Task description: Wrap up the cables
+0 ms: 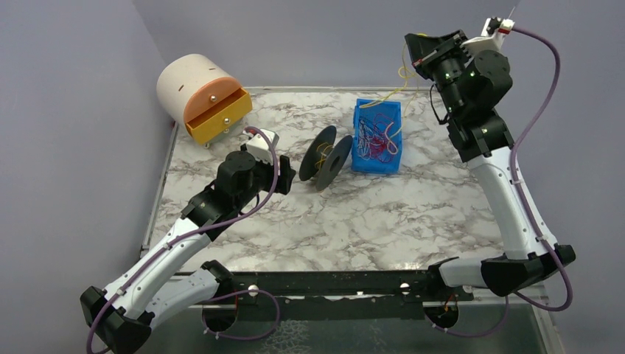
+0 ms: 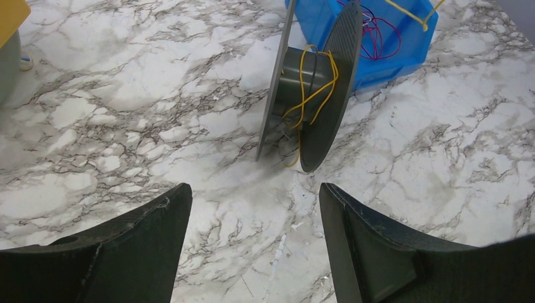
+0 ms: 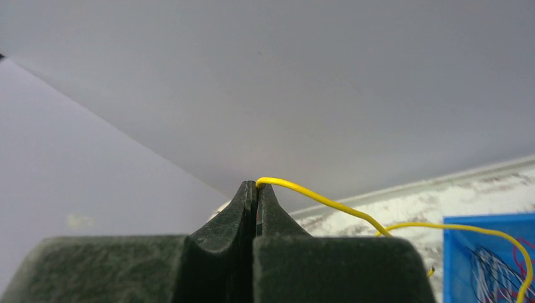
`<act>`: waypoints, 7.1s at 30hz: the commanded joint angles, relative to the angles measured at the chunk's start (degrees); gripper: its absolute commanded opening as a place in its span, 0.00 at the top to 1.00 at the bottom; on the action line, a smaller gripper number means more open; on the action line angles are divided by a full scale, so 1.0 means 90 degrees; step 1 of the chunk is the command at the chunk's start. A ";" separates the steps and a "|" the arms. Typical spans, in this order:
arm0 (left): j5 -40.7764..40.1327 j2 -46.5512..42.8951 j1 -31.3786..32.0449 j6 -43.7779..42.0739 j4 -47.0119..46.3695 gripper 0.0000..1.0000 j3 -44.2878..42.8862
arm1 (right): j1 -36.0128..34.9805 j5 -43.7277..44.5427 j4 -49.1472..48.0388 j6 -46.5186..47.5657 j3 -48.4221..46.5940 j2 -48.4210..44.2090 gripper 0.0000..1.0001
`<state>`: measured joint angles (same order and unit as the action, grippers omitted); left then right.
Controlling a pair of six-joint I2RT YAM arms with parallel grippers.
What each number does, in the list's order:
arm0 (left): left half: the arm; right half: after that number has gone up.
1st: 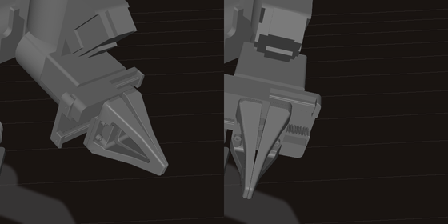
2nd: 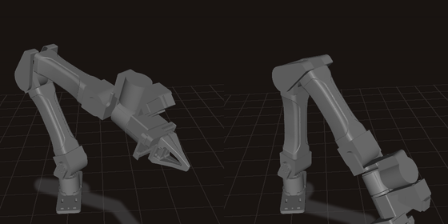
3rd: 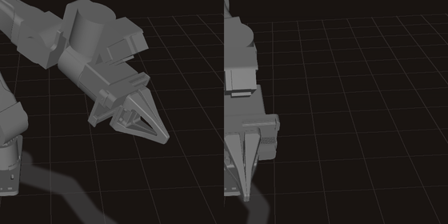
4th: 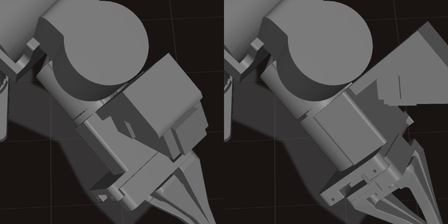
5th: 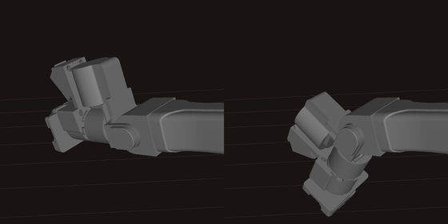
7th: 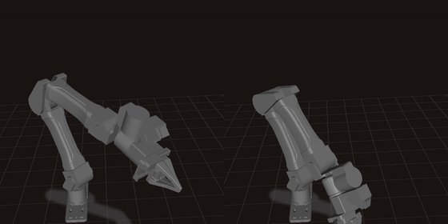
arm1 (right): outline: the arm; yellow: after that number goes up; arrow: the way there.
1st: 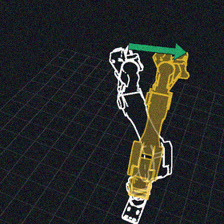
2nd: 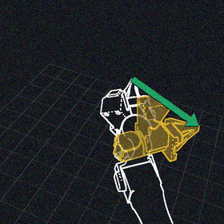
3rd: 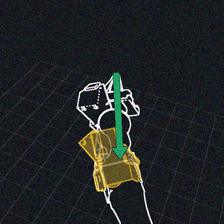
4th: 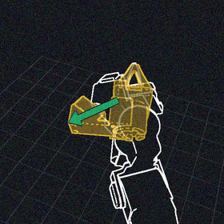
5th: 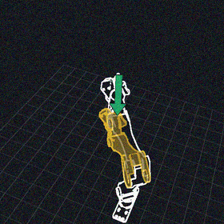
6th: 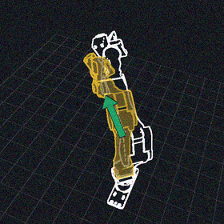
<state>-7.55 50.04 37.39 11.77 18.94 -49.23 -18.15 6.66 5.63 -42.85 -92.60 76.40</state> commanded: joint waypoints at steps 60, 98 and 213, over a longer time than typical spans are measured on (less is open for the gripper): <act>0.5068 0.0762 0.1180 0.2467 -0.3448 0.23 -0.0045 | 0.0025 -0.6055 -0.4750 -0.1092 0.3900 -0.3281 0.99; 0.3611 0.1162 0.2076 0.3988 -0.5853 1.00 0.0552 | 0.0025 -0.5529 -0.4251 -0.0932 0.4332 -0.4209 0.99; -0.0991 -0.1593 0.2076 0.0304 -0.0289 0.27 -0.1148 | -0.2236 -0.5675 -0.0738 0.2711 0.5325 -0.3456 0.99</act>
<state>-11.00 37.10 55.90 20.01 8.75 -56.14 -37.93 -45.56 -8.45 -22.96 -40.88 45.36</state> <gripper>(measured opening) 0.723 0.019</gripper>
